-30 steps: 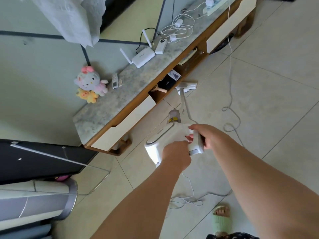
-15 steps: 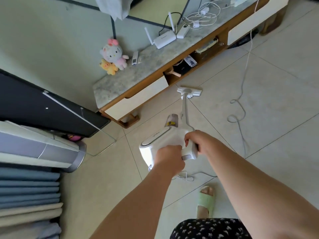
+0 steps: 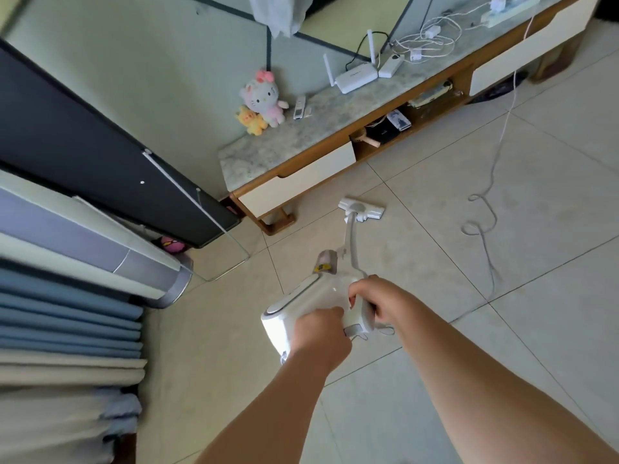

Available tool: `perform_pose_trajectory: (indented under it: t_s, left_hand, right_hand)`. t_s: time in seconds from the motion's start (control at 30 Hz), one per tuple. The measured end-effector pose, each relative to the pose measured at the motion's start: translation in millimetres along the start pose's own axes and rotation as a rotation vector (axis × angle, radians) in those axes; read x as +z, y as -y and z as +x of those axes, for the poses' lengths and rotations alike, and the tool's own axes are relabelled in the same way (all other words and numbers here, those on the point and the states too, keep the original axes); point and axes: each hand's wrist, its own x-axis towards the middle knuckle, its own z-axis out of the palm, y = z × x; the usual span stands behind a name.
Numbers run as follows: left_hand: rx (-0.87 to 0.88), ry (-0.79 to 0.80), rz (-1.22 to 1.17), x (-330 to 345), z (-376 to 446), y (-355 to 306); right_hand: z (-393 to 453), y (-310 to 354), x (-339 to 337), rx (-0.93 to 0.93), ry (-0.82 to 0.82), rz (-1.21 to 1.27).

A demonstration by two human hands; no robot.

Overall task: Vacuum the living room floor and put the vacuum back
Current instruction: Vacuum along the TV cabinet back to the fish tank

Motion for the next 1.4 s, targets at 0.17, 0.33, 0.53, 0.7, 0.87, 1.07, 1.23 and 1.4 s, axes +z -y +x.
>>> perform_pose_trajectory:
  t_s: [0.17, 0.33, 0.53, 0.7, 0.87, 1.07, 1.23, 1.4]
  left_hand:
    - [-0.049, 0.008, -0.015, -2, -25, 48]
    - [-0.014, -0.007, -0.067, -4, -4, 38]
    - [-0.03, -0.018, -0.169, 1, 38, 6]
    - [-0.026, -0.04, -0.18, 5, 78, -6]
    - [-0.019, -0.033, -0.184, 12, 104, -17]
    - [0.019, -0.072, -0.144, 14, 145, -15]
    - [0.034, -0.081, -0.105, 14, 162, -9]
    - [0.024, -0.059, -0.093, 20, 136, 7]
  right_hand:
    - [-16, -13, 54, -0.013, 0.049, -0.025]
    - [-9, 8, 42, 0.0, 0.002, -0.12]
    - [17, 37, 3, 0.026, -0.038, -0.253]
    - [48, 60, -16, 0.011, -0.054, -0.27]
    - [72, 70, -32, -0.004, -0.075, -0.318]
    - [106, 87, -39, -0.024, -0.057, -0.289]
    - [123, 93, -37, -0.018, -0.069, -0.275]
    - [113, 72, -19, 0.013, -0.062, -0.277]
